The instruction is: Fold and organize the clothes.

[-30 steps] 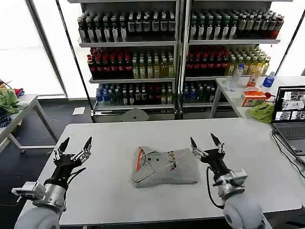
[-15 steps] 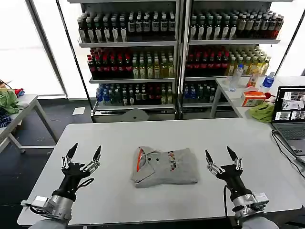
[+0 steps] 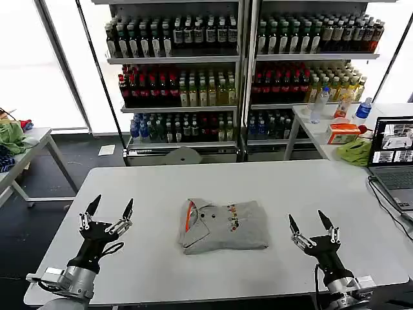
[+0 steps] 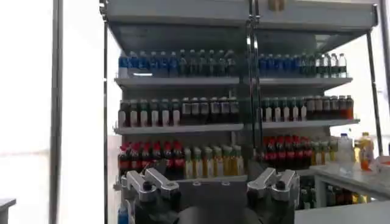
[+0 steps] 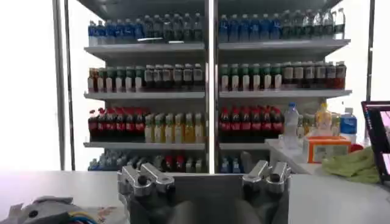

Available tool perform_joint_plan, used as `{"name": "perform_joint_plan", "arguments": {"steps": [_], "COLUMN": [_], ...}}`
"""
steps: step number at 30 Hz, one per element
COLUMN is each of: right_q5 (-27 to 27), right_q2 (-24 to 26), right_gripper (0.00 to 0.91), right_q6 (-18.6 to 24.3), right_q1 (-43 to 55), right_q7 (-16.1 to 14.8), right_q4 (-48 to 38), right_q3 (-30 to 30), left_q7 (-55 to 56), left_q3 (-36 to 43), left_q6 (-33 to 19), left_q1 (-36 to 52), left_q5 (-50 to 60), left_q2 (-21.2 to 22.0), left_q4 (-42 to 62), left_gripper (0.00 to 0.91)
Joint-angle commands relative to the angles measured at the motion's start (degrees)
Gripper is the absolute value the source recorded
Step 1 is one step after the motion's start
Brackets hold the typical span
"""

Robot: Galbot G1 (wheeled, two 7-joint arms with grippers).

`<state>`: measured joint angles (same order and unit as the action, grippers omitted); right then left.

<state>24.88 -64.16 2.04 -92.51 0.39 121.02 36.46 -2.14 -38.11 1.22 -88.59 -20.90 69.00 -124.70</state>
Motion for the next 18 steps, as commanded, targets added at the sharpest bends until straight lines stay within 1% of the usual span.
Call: {"name": "perform_joint_plan", "arguments": {"steps": [1,5,7,9,12,15,18], "right_q5": [2.2,2.2,2.6,2.6,1.8,0.8,0.3], "right_q2": [-0.2,-0.2,-0.1,0.1,-0.1,-0.5,-0.6], "right_gripper": [0.907,0.907,0.907,0.907,0.907,0.907,0.907], "right_q6": [5.2,5.3,5.1,5.0,5.0,5.2,5.4], "right_q1": [-3.0,-3.3,-3.7,-4.2,-4.5,-4.4,-5.2], "right_q7": [-2.9,-2.9,-3.5,-4.6,-6.0,-6.2,-6.1], "right_q4": [0.1,0.5,0.8,0.9,1.2,0.9,1.3], "right_q3": [1.1,1.9,2.2,2.0,0.8,-0.4,-2.4], "left_q7": [-0.5,-1.0,-1.5,-2.2,-3.0,-3.3,-3.1], "left_q3": [-1.2,-2.7,-3.8,-5.0,-6.3,-6.5,-5.9], "left_q6": [-0.6,0.5,0.7,1.1,0.6,-2.2,-2.8], "left_q1": [-0.8,-1.8,-2.6,-3.3,-4.8,-6.6,-8.7], "left_q5": [0.1,0.4,0.1,-1.0,-2.6,-2.5,-2.0], "left_q2": [-0.4,-0.7,-0.9,-1.1,-2.2,-3.0,-2.3], "left_q4": [-0.3,-1.5,-1.7,-1.8,-1.1,0.3,1.1], "left_gripper": [0.907,0.907,0.907,0.907,0.907,0.907,0.907]}}
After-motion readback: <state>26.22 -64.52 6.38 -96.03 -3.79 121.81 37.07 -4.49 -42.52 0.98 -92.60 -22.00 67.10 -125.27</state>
